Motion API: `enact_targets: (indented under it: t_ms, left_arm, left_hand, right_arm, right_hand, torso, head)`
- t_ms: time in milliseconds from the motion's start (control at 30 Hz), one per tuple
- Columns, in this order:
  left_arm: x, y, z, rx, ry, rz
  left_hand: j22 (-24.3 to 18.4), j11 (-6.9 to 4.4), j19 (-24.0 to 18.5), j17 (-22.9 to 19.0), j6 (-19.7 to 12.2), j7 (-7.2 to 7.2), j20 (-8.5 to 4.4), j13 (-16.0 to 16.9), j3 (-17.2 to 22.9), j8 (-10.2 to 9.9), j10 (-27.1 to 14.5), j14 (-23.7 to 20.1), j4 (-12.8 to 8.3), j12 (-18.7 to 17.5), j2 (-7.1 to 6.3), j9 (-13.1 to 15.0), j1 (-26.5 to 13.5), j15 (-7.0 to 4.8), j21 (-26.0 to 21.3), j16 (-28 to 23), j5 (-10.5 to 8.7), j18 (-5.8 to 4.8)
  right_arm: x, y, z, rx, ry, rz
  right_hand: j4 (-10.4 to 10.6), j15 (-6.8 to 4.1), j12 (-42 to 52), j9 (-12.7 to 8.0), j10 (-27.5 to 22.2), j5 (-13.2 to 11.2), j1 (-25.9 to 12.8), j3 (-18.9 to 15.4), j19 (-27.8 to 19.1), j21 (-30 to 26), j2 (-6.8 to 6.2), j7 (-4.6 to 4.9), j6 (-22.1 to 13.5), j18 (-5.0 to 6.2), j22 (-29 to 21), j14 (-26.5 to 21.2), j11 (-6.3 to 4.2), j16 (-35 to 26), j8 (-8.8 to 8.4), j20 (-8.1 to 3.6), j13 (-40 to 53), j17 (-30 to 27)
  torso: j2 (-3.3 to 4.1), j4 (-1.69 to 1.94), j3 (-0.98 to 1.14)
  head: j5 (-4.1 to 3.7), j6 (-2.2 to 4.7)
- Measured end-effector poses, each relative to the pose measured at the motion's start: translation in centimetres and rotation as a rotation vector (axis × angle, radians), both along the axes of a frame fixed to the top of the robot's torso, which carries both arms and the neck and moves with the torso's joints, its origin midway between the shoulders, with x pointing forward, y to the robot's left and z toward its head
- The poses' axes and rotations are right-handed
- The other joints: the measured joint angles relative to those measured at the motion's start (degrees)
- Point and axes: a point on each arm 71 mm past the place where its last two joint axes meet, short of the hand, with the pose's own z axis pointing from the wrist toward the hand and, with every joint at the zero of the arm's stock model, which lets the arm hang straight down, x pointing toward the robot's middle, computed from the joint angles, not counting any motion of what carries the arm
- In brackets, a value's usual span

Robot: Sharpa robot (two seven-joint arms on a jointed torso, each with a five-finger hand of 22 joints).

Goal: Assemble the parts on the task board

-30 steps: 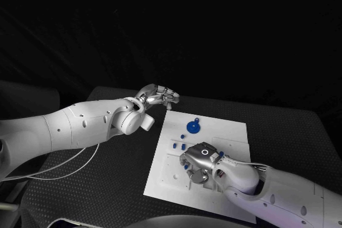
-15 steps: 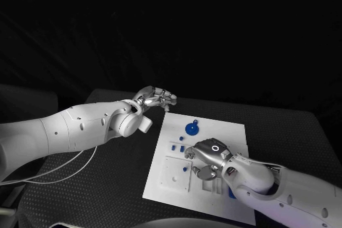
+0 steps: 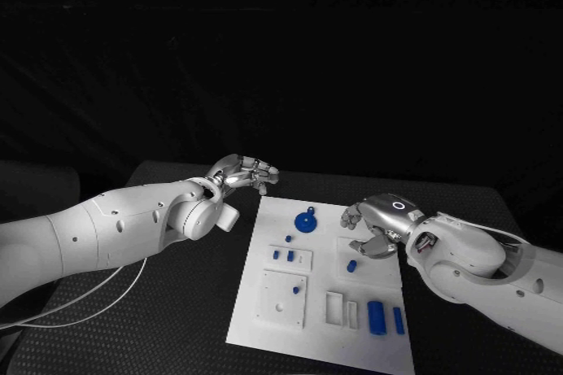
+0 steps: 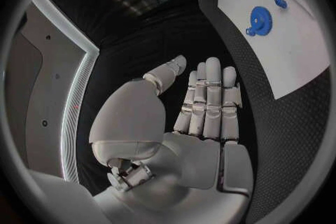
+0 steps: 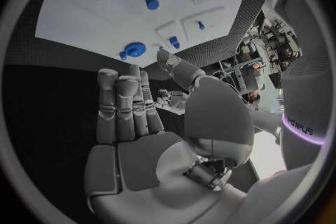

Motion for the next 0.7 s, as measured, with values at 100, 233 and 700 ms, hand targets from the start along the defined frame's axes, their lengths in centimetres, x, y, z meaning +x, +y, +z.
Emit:
enact_targets:
  t_ms: [100, 233, 700]
  left_arm:
    - [0.0, 0.0, 0.0, 0.0, 0.0, 0.001]
    - [0.0, 0.0, 0.0, 0.0, 0.0, 0.001]
    - [0.0, 0.1, 0.0, 0.001, 0.0, 0.002]
  left_hand:
    - [0.0, 0.0, 0.0, 0.0, 0.0, 0.0, 0.0, 0.0, 0.0, 0.0, 0.0, 0.0, 0.0, 0.0, 0.0, 0.0, 0.0, 0.0, 0.0, 0.0, 0.0, 0.0]
    - [0.0, 0.0, 0.0, 0.0, 0.0, 0.0, 0.0, 0.0, 0.0, 0.0, 0.0, 0.0, 0.0, 0.0, 0.0, 0.0, 0.0, 0.0, 0.0, 0.0, 0.0, 0.0]
    - [0.0, 0.0, 0.0, 0.0, 0.0, 0.0, 0.0, -0.1, 0.0, 0.0, 0.0, 0.0, 0.0, 0.0, 0.0, 0.0, 0.0, 0.0, 0.0, 0.0, 0.0, 0.0]
  right_arm:
    - [0.1, -0.8, -0.6, -0.034, 0.044, -0.017]
    - [0.1, -1.2, -1.1, -0.067, 0.086, -0.023]
    - [-0.9, -1.2, -4.4, -0.135, 0.184, -0.017]
  right_hand:
    - [-0.4, 0.49, -0.2, -0.1, -0.9, 0.0, -1.3, -2.3, -0.4, 0.0, 0.07, 0.14, -0.8, 0.0, 0.0, -0.5, 0.4, 0.0, 0.0, 0.01, -0.4, 0.0]
    - [-0.6, 1.09, -0.5, -0.4, -2.4, -0.4, -2.0, -4.8, -1.4, -0.1, 0.02, 0.29, -2.2, -0.02, 0.0, -1.2, 0.72, 0.0, -0.3, 0.42, -1.0, 0.1]
    - [0.0, 1.24, -0.3, -0.4, -3.4, -0.7, -2.5, -7.0, -2.3, -0.3, 0.02, 0.04, -3.1, -0.02, 0.0, -1.9, 0.92, 0.0, -0.63, 0.82, -1.8, 0.1]
  torso:
    - [-0.01, -0.03, 0.02]
    - [-0.01, -0.03, 0.08]
    - [0.03, 0.08, 0.04]
  head:
    - [-0.35, 0.21]
    - [-0.64, 0.32]
    - [-1.01, 0.08]
